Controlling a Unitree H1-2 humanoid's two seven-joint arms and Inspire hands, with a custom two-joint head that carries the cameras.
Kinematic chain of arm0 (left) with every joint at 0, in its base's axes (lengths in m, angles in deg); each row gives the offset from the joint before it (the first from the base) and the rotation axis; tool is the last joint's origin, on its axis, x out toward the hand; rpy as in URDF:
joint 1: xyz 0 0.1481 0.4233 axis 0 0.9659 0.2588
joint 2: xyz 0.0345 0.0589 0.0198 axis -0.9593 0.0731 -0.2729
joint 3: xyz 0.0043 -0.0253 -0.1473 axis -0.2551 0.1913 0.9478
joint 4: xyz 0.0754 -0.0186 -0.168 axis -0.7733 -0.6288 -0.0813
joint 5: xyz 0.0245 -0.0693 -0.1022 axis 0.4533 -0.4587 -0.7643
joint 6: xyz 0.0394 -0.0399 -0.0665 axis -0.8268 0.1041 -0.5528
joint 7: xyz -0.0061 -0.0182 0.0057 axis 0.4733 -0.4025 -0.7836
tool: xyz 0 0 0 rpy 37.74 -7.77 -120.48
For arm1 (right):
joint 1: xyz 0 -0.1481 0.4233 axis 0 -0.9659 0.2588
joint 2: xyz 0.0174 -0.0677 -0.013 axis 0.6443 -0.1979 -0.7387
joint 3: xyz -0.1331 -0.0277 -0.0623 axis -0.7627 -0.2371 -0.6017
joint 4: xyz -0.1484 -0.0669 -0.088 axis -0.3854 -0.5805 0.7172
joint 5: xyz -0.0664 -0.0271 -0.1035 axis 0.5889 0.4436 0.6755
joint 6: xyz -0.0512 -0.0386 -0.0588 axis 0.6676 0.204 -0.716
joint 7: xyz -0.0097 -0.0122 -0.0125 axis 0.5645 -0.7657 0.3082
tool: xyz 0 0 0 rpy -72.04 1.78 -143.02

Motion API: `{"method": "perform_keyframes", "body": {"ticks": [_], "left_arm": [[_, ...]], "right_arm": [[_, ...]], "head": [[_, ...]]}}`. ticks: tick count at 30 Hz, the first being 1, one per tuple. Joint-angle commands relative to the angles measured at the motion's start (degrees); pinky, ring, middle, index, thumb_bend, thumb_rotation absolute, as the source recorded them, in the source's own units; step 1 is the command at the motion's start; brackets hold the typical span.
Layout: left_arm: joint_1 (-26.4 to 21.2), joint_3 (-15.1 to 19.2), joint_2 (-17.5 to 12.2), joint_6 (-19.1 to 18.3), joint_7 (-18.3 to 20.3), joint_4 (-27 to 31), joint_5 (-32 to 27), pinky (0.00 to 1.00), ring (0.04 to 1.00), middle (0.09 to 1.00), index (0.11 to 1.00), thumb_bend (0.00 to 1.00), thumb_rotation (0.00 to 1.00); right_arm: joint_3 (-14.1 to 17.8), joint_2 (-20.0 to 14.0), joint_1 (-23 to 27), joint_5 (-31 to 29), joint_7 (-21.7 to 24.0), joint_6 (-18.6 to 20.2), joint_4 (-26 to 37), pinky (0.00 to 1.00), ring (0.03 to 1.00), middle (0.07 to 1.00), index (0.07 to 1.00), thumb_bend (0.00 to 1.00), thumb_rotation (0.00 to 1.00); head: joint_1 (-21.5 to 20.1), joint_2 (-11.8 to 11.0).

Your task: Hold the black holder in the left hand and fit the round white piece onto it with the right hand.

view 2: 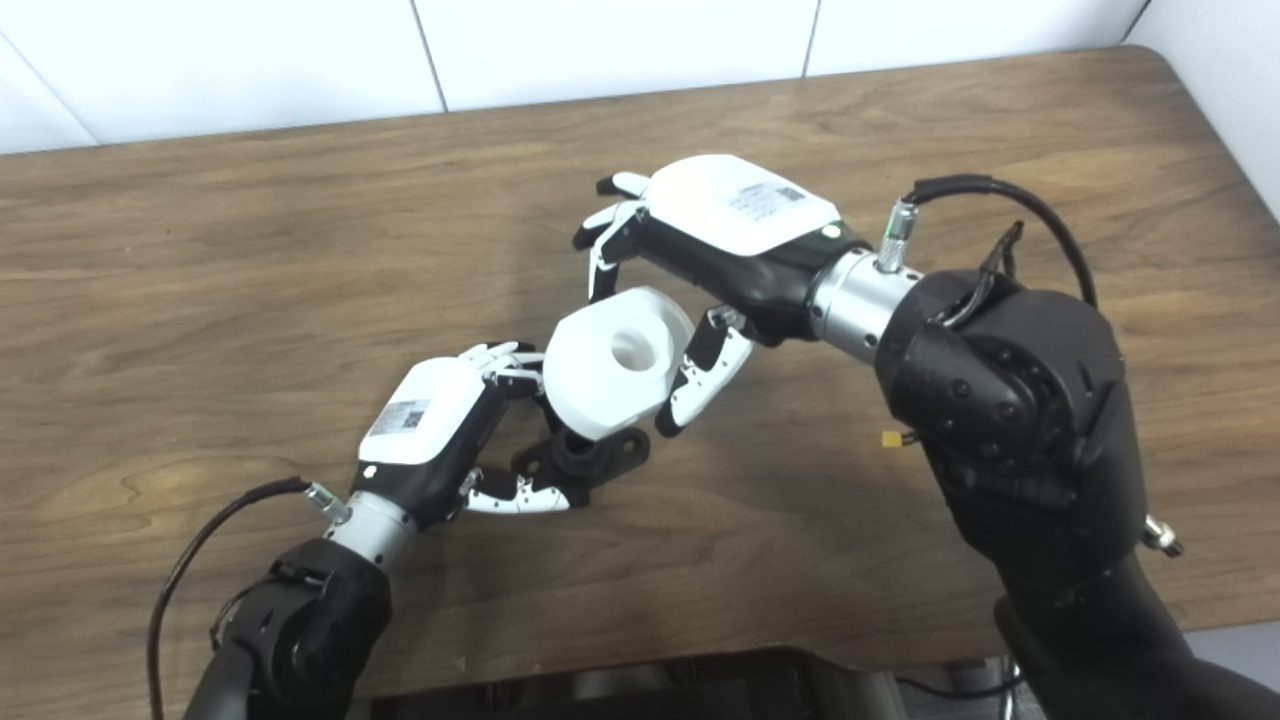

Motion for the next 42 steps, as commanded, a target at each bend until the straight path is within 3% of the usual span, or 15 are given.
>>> {"method": "perform_keyframes", "body": {"ticks": [1,13,42], "left_arm": [[0.70,-0.62,-0.42,-1.77,3.22,-0.98,0.12,0.91,0.900,0.821,0.489,0.52,0.06],[0.47,-0.82,-0.18,-2.54,3.74,-0.60,0.24,0.90,0.898,0.822,0.489,0.52,0.06],[0.36,-1.09,-0.31,-3.88,5.81,0.63,0.79,0.89,0.894,0.823,0.489,0.52,0.06]], "right_arm": [[-0.29,0.35,0.96,0.59,-1.63,-1.45,0.44,0.95,0.968,0.845,0.486,0.52,0.15],[-2.58,1.49,-0.09,1.47,-1.01,-2.24,-0.89,0.96,0.972,0.844,0.487,0.52,0.15],[-3.07,2.06,-4.00,1.53,-6.54,-6.37,-4.12,0.95,0.988,0.857,0.487,0.52,0.15]], "head": [[0.01,0.02],[0.10,0.38],[-0.52,0.55]]}}
